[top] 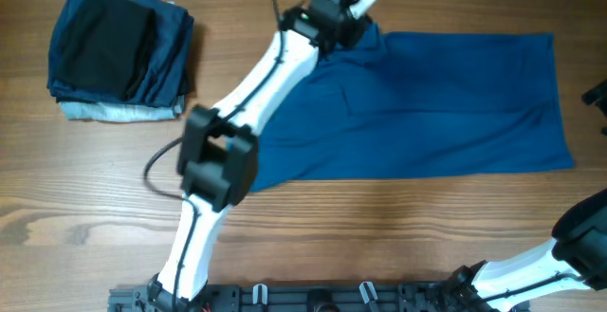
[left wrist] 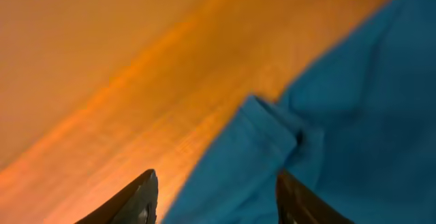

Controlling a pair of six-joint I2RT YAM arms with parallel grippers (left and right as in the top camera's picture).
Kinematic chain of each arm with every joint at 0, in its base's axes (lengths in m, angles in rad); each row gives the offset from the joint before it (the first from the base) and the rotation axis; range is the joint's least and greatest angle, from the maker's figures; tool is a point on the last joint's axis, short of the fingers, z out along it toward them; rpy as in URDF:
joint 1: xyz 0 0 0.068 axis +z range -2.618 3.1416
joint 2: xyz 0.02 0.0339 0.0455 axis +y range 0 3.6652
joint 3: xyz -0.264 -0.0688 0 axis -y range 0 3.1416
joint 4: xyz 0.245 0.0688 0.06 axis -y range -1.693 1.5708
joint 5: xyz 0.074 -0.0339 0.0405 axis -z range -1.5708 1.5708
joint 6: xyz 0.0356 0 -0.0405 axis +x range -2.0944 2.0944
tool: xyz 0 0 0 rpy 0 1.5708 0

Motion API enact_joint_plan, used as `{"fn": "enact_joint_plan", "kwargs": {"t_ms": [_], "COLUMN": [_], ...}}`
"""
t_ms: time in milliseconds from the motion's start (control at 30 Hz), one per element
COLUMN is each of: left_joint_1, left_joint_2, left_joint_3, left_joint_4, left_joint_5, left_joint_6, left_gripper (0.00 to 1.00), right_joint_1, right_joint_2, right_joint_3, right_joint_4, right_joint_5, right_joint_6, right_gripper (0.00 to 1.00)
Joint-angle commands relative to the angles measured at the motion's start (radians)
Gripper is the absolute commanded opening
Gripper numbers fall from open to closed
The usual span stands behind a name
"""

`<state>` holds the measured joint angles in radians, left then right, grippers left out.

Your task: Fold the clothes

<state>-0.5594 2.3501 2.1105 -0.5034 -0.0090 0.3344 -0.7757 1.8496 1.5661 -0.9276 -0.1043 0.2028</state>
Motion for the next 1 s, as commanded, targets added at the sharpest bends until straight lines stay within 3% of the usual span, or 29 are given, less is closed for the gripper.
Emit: {"fn": "enact_joint_plan", "kwargs": {"t_ms": [0, 600, 633, 700, 867, 967], "left_joint_1": [-0.002, -0.003, -0.003, -0.003, 0.003, 0.026], "left_joint_2": [0.123, 0.232, 0.232, 0.23, 0.189, 0.177], "left_joint_3": [-0.012, -0.012, -0.012, -0.012, -0.011, -0.011], "left_joint_4": [0.006, 0.165, 0.178, 0.198, 0.201, 0.2], "left_joint_5": [0.009, 0.019, 0.018, 0.018, -0.016, -0.019], "left_joint_6": [0.082, 0.077, 0.077, 0.076, 0.063, -0.061], "left_gripper": [0.56, 0.54, 0.5, 0.23, 0.13, 0.09], "right_joint_1": [-0.002, -0.002, -0.002, -0.002, -0.002, -0.002], "right_joint_2": [-0.013, -0.013, -0.013, -0.013, -0.013, -0.013], "right_joint_3": [0.011, 0.011, 0.011, 0.011, 0.011, 0.011], "right_joint_4": [0.001, 0.001, 0.001, 0.001, 0.001, 0.001], "right_joint_5": [-0.009, -0.009, -0.009, -0.009, -0.009, -0.009], "right_joint_6": [-0.017, -0.017, -0.017, -0.016, -0.016, -0.017], "right_gripper": [0.99, 1.0, 0.99, 0.99, 0.99, 0.99]}}
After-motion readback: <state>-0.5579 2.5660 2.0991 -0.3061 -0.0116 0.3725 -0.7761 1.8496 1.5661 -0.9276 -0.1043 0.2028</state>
